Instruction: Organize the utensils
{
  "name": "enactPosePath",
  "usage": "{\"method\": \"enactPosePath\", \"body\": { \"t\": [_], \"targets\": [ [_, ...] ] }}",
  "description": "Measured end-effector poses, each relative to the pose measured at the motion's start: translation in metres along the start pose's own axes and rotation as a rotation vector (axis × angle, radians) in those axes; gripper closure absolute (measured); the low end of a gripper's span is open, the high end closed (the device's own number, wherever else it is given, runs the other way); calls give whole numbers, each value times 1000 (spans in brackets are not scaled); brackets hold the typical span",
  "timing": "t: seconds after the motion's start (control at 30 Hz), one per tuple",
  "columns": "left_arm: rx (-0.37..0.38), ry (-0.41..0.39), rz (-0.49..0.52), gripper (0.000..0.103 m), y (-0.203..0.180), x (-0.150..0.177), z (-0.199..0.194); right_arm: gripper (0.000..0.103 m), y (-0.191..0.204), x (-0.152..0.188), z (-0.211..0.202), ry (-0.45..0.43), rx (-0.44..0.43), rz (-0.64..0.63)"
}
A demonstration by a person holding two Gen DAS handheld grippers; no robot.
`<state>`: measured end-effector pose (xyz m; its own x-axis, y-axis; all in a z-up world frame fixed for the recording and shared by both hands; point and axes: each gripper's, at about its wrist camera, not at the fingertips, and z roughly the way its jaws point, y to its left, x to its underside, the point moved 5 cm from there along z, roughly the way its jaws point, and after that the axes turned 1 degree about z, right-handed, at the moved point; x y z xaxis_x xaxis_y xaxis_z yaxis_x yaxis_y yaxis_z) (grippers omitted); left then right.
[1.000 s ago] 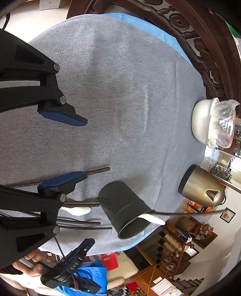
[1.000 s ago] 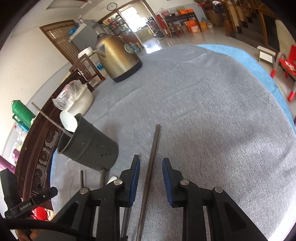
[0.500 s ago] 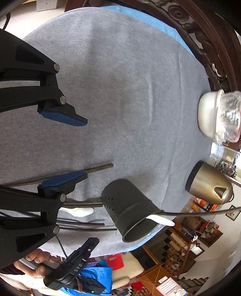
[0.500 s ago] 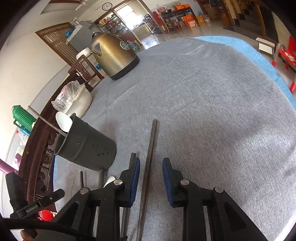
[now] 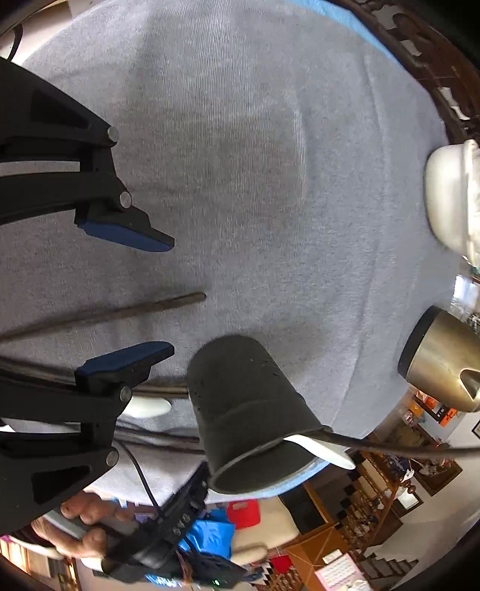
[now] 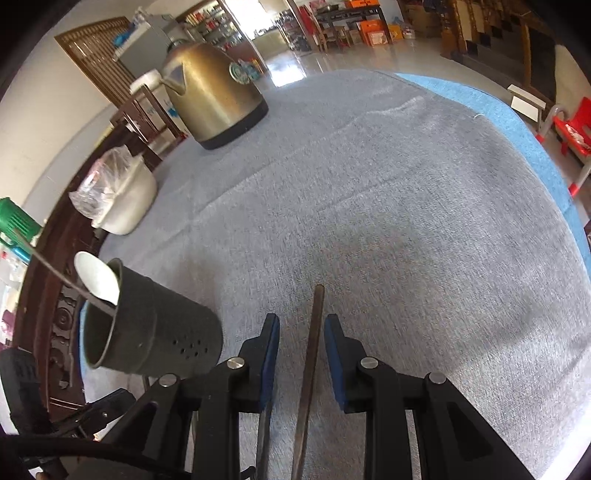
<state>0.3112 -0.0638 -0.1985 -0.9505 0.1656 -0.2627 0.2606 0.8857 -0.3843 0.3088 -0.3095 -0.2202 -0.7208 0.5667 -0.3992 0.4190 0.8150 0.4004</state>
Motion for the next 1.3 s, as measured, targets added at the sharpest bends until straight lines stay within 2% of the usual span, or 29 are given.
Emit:
{"method": "enactPosePath", "body": {
  "t": [0.27,0.33,0.4,0.5,0.57,0.63,0.73,0.9,1.1,1.3],
  "targets": [
    [15,65,-36,55,-7,-13,20,76,-3,0,20,55,61,14],
    [18,82,-46,63,-7,-13,27,78,-2,0,22,46,74,0],
    [31,100,-58,70,-7,-13,34,86,-1,0,22,41,85,-15],
    [34,92,-70,75,-7,-17,41,93,-1,-1,24,27,99,-33],
    [36,87,-78,80,-7,-19,42,94,0,-2,24,17,100,-42],
    [29,85,-88,93,-5,-22,45,94,1,-1,23,8,97,-52],
    [25,73,-95,95,-2,-23,44,95,2,0,19,-11,75,-58],
    [19,-4,-66,95,-7,-18,13,95,2,1,-8,-71,24,-57],
    [21,-142,15,96,-33,-16,-39,97,4,-2,-47,-153,-64,-31],
    [21,-265,80,96,-58,-10,-86,97,13,4,-84,-230,-113,-47]
  ]
}}
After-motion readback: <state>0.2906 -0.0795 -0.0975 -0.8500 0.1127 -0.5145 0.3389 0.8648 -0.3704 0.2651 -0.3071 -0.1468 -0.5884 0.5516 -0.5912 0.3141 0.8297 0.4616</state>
